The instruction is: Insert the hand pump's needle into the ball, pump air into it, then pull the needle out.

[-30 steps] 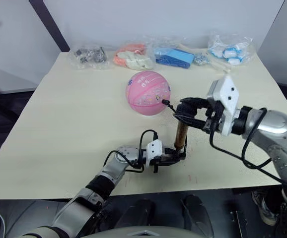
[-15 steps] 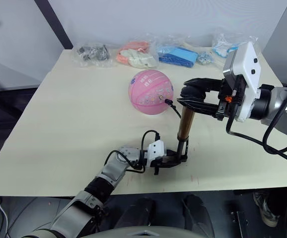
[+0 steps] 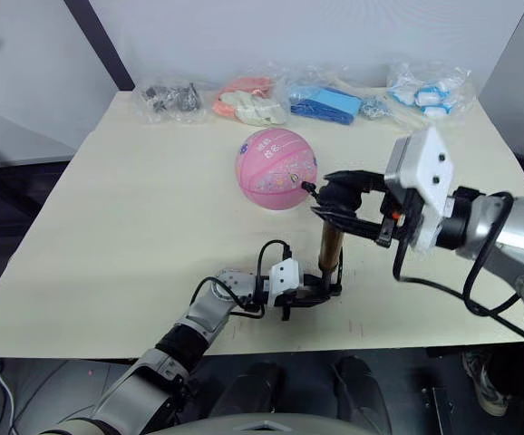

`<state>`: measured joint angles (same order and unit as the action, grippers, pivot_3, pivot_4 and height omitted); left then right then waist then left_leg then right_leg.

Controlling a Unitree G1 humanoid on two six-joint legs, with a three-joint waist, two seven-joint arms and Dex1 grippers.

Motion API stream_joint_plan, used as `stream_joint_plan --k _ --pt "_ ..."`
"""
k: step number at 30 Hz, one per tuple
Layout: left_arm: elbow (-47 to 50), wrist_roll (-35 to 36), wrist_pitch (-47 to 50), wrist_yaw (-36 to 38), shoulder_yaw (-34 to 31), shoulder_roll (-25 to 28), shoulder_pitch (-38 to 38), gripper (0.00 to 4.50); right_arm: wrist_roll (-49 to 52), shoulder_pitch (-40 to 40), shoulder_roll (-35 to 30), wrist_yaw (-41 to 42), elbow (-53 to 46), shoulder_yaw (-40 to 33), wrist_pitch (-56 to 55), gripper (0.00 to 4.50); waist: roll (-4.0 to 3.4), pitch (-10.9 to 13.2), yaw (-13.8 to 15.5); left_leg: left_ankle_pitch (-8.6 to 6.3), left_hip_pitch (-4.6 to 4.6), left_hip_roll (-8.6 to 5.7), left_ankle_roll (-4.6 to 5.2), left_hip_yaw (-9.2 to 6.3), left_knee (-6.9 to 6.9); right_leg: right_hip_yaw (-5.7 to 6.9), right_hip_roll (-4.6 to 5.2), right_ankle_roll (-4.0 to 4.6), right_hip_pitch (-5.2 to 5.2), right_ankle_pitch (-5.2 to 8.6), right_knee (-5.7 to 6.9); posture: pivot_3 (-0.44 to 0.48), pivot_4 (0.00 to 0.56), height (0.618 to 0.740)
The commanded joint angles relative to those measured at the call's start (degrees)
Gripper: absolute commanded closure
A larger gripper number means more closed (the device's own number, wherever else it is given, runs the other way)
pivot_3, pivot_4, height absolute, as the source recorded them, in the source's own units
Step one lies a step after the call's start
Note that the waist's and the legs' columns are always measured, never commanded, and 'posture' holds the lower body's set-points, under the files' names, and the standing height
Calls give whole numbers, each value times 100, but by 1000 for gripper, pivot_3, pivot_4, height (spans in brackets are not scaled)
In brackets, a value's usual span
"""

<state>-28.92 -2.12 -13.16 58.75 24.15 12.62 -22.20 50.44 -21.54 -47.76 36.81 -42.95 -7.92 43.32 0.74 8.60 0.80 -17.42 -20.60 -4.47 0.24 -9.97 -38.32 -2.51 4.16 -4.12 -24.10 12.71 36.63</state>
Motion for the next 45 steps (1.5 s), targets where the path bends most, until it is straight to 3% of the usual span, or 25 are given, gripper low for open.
stream_joint_plan --k 1,15,22,27,34,45 --pt "-133 -159 -32 -3 125 59 118 3384 -368 392 92 31 -84 391 -168 2689 2 -1 0 0 1 0 0 0 -1 1 0 0 2 0 0 0 150 740" --pt "-492 -3 -438 12 -39 -45 -185 3384 -2083 1761 672 232 499 1523 -1509 2689 3 -3 -4 1 33 -14 -2 4 0 4 -5 -2 34 1 2 0 150 740" --pt "-756 -45 -702 42 -60 -58 -193 3384 -2574 1890 883 307 734 1754 -1860 2689 2 -3 -4 0 45 -21 -1 -1 1 -1 -4 -2 43 2 2 0 150 740" --pt "-869 -51 -842 78 -83 -59 -163 3384 -2294 1535 803 357 545 1390 -1592 2689 2 -3 -10 1 45 -21 -2 -1 1 -3 -4 -2 42 1 2 0 150 740" --pt "-1073 -39 -954 100 -108 -111 -251 3384 -1069 508 458 412 216 464 -597 2689 -1 4 -4 -2 40 -22 3 -4 1 -2 -1 -2 39 1 1 0 150 740" --pt "-1318 -36 -1143 113 -121 -191 -327 3384 171 -668 -234 358 448 -486 298 2689 -2 7 1 -3 20 -21 7 -6 -2 3 10 -4 24 -1 0 0 150 740"
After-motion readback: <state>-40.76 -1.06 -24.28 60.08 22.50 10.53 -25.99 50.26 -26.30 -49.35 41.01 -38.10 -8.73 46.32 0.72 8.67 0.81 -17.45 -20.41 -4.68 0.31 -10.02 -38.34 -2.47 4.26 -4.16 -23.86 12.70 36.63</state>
